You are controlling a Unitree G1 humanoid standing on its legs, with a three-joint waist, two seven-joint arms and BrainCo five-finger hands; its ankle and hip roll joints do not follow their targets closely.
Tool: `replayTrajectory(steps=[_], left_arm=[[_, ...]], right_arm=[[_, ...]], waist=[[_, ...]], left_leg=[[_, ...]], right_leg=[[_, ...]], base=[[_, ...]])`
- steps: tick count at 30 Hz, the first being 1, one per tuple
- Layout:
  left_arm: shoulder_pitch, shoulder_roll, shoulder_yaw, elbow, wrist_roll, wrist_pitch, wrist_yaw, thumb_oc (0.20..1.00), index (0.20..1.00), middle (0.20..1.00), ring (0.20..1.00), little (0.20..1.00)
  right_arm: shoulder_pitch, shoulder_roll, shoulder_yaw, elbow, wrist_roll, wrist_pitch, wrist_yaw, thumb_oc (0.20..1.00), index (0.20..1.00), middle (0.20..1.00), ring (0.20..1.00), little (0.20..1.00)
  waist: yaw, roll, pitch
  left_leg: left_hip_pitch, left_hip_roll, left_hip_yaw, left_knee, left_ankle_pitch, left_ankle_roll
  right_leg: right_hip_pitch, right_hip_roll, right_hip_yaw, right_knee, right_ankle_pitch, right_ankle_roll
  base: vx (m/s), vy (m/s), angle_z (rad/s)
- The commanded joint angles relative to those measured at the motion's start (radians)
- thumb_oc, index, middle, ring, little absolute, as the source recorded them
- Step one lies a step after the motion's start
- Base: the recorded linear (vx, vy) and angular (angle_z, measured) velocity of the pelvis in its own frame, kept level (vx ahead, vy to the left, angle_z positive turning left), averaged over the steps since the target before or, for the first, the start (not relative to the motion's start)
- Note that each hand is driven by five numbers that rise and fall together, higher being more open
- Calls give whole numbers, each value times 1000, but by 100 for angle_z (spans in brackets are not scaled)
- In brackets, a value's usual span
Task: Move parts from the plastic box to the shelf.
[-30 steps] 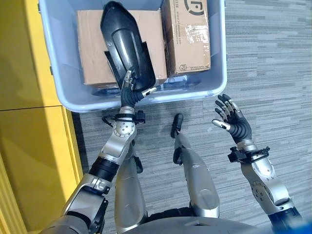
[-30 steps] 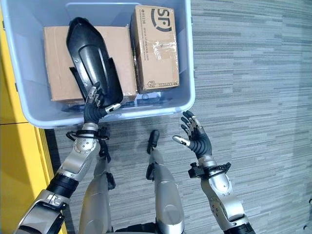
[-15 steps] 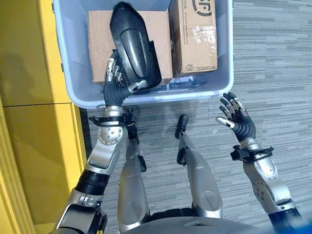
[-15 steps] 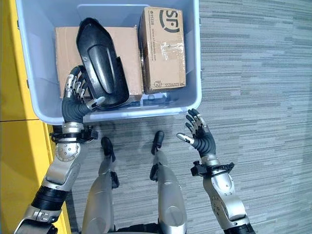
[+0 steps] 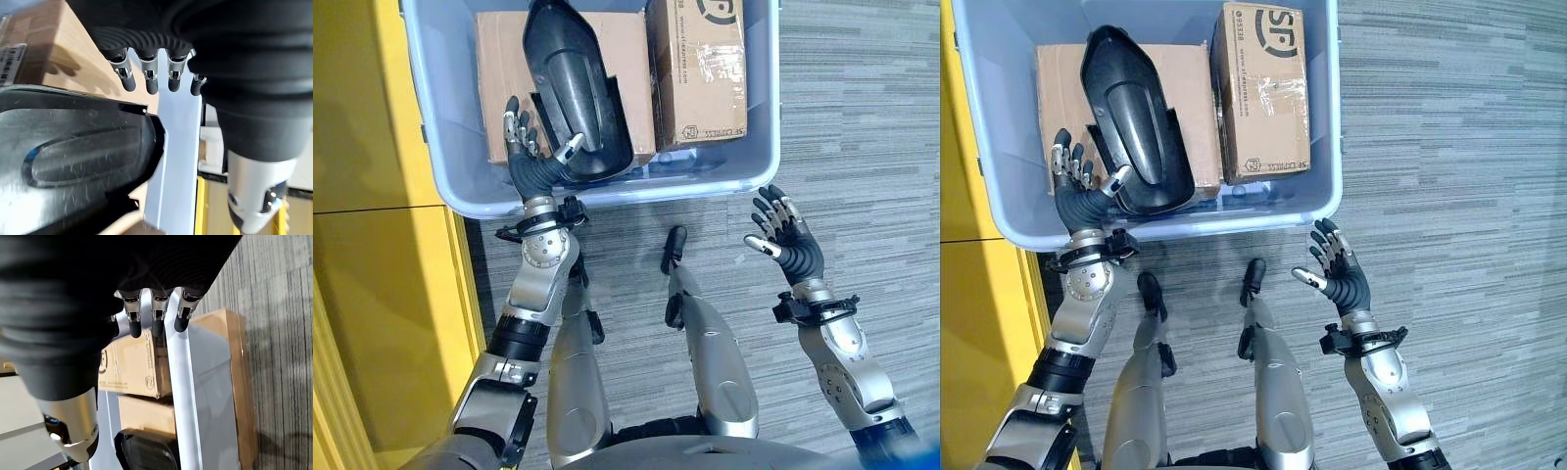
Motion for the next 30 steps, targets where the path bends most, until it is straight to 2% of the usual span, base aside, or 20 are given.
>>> replayTrajectory(steps=[1,10,12,18,30], left_arm=[[-22,72,67,16,75,-42,68,1000,1000,1000,1000,1000],[-114,105,73,139,156,0,190,1000,1000,1000,1000,1000],[-126,104,94,170,132,-10,227,1000,1000,1000,1000,1000],[-136,134,101,208,131,3,249,1000,1000,1000,1000,1000],[-236,165,32,369,112,37,227,1000,1000,1000,1000,1000]], right_arm=[[-7,4,15,-55,11,-61,-9,1000,1000,1000,1000,1000],[-38,-9,51,-54,22,-84,-23,1000,1000,1000,1000,1000],[-43,-12,60,-52,21,-90,-28,1000,1000,1000,1000,1000],[-51,-20,70,-54,18,-92,-32,1000,1000,1000,1000,1000],[-51,-40,82,-56,24,-97,-36,1000,1000,1000,1000,1000]], waist=[[-19,-69,-24],[-37,-98,-15],[-38,-103,-12],[-41,-109,-7],[-59,-113,-4]], left_leg=[[41,30,-37,70,-87,-33],[21,37,-41,79,-89,-32],[14,38,-43,81,-90,-32],[6,37,-43,84,-92,-31],[-16,34,-44,96,-95,-28]], right_leg=[[11,-70,120,68,-47,128],[-9,-61,129,75,-47,129],[-17,-59,132,78,-48,127],[-24,-57,131,78,-46,128],[-50,-53,144,86,-45,128]], base=[[0,0,0],[0,-3,1],[0,0,0],[0,0,0],[0,0,0]])
